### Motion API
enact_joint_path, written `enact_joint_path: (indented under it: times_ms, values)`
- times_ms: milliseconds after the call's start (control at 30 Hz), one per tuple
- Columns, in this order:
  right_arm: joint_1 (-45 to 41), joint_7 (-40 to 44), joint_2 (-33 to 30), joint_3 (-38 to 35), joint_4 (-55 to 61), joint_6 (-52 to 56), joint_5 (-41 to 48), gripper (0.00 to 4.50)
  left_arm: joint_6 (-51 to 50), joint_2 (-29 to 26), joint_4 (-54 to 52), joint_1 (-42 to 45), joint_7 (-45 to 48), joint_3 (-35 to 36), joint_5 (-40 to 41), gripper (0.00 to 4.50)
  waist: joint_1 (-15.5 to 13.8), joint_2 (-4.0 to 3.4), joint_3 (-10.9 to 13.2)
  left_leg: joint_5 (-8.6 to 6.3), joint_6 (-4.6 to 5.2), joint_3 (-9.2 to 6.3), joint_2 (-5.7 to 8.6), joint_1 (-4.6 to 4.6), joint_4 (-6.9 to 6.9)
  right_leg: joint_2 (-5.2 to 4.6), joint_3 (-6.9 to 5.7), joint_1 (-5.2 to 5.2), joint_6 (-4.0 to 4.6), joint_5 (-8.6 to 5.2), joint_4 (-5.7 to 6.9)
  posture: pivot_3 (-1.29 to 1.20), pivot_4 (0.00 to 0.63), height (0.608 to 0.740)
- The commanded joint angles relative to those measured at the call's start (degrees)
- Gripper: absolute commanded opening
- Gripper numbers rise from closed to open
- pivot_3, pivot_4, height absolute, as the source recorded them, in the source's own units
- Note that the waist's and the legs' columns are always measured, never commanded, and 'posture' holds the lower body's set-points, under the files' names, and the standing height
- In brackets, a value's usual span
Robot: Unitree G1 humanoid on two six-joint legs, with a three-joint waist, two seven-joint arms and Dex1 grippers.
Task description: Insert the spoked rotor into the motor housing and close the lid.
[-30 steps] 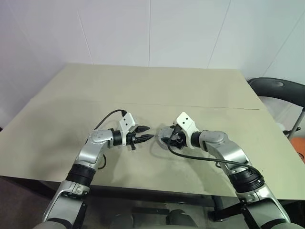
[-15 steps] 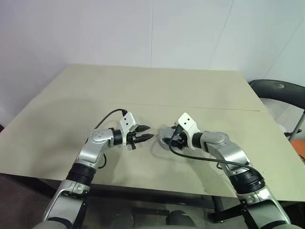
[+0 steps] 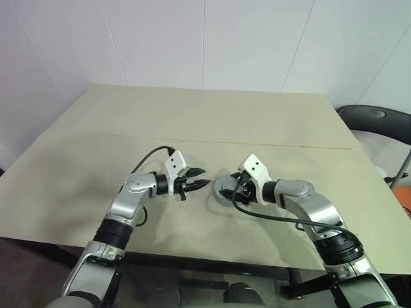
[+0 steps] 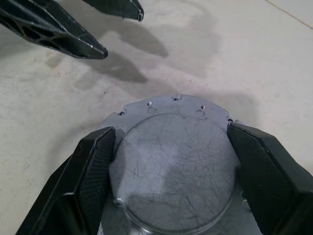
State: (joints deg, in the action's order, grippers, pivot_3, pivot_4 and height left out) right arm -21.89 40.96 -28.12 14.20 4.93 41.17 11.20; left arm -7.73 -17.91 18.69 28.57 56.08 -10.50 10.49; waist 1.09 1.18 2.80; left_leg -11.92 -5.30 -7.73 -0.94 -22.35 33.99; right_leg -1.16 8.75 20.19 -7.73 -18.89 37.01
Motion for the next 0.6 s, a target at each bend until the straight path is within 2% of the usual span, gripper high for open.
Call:
enact_joint_path:
  times_ms: [33, 167, 433, 600]
  values:
    - [3.2, 0.64, -1.13, 4.65, -4.3, 3.03, -2.57, 3.31, 1.0, 1.67, 0.39, 2.01, 0.21, 0.03, 0.65, 1.94, -0.14, 0.0, 0.0, 0.0, 0.0, 0.01, 0.0, 0.05, 0.09, 0.0, 0.0, 0.01, 0.01, -0.01, -0.01, 0.0, 0.0, 0.74]
    - [2.82, 0.62, -0.47, 4.21, -4.34, 2.61, -2.76, 3.31, 2.01, 3.34, 2.55, 2.66, 1.01, -1.36, -0.43, 1.94, -0.25, 0.02, -0.01, 0.0, -0.02, 0.06, 0.01, 0.05, 0.23, -0.02, 0.02, -0.02, 0.19, -0.12, -0.03, 0.0, 0.0, 0.74]
    - [0.88, -2.8, 5.65, -2.97, -5.93, 4.01, 1.03, 3.31, 4.83, 7.16, 7.23, 5.08, 1.15, -3.56, -2.32, 1.94, 0.57, 0.05, -0.04, 0.0, -0.01, 0.04, -0.02, 0.03, 0.19, 0.05, 0.04, -0.09, 0.02, 0.01, 0.15, 0.0, 0.0, 0.74]
    - [1.47, -4.22, 5.37, -2.12, -8.37, 3.23, -1.39, 3.31, 5.3, 8.09, 7.42, 5.11, 1.31, -3.78, -2.93, 1.94, 1.33, 0.11, -0.09, 0.01, -0.02, 0.04, -0.02, 0.1, 0.22, 0.05, 0.04, -0.11, 0.06, -0.02, 0.13, 0.0, 0.0, 0.74]
